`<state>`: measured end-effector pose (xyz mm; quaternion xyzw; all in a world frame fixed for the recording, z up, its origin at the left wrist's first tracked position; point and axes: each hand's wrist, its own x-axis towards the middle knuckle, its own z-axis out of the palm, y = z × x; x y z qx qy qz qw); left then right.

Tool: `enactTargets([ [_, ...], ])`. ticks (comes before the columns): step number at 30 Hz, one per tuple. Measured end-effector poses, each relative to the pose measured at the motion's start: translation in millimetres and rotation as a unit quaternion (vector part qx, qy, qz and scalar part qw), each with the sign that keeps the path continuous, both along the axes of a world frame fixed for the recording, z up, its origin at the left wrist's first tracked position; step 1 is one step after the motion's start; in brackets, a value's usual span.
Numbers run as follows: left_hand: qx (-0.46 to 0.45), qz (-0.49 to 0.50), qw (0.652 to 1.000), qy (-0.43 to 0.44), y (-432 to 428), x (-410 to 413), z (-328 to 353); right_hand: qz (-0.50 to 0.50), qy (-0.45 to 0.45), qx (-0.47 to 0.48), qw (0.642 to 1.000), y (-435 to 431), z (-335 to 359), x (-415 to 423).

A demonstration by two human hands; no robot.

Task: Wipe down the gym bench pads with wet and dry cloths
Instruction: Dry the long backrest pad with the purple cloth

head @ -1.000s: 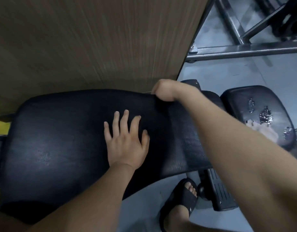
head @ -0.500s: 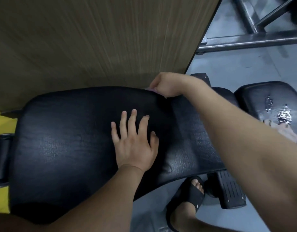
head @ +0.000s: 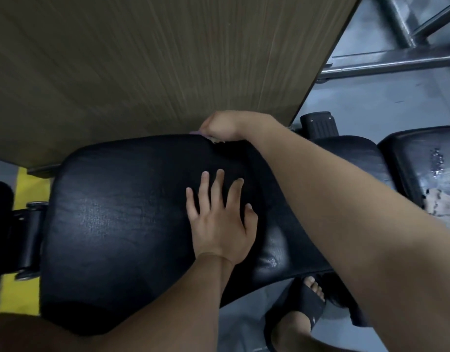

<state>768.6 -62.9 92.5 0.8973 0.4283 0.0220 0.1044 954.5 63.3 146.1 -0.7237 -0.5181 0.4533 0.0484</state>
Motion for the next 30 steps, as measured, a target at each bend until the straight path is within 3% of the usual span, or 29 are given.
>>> enactTargets([
  [5, 0.014, 0.005, 1.0, -0.005, -2, 2, -1, 0.051, -0.138, -0.065, 0.987, -58, -9, 55],
  [10, 0.019, 0.008, 1.0, -0.022, -3, 1, -2, -0.021, -0.175, -0.087, 0.981, -113, 14, 96],
  [16, 0.024, 0.01, 0.999, -0.022, -3, 1, -3, -0.058, -0.064, 0.022, 0.996, -97, 1, 53],
  [21, 0.03, 0.009, 0.999, -0.012, -4, 1, -4, -0.028, -0.06, 0.048, 0.997, -88, -8, 33],
  [26, 0.024, 0.009, 0.999, -0.02, -4, 0, -4, 0.01, -0.191, 0.038, 0.981, -133, -4, 56],
  [30, 0.019, 0.011, 1.0, -0.019, -5, 1, -4, -0.038, -0.32, 0.058, 0.945, -174, -13, 93],
])
